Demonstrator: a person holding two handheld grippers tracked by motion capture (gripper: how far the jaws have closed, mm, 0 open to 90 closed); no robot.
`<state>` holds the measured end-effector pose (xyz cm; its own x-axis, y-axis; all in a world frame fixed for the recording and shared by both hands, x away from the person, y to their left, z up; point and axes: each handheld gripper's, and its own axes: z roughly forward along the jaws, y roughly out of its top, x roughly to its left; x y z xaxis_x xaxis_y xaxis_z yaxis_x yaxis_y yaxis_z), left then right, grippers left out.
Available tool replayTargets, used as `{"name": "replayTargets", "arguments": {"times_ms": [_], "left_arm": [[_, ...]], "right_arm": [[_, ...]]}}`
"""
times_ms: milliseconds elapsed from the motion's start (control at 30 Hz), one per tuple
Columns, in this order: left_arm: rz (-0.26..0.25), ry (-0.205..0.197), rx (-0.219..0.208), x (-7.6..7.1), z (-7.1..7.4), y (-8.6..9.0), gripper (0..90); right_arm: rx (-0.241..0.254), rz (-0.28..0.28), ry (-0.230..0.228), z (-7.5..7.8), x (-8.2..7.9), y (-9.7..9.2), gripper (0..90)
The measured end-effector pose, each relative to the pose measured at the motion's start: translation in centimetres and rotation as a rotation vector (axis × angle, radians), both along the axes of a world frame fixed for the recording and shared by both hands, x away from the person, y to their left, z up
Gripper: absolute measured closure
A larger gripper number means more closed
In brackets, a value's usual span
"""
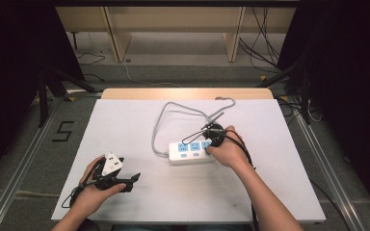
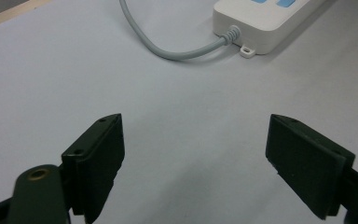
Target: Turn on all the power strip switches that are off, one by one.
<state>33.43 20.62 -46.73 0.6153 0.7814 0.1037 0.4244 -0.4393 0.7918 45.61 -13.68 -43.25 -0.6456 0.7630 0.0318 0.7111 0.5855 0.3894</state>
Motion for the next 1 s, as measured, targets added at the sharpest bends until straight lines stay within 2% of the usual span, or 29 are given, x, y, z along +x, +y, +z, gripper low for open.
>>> {"name": "replayTargets", "arguments": {"times_ms": [1000], "left_arm": [[-0.002,0.003,0.007,-0.05,0.01,-0.10,19.1]], "right_arm": [[-0.054,0.012,-0.020,-0.17,-0.25,0.67,90.0]]}}
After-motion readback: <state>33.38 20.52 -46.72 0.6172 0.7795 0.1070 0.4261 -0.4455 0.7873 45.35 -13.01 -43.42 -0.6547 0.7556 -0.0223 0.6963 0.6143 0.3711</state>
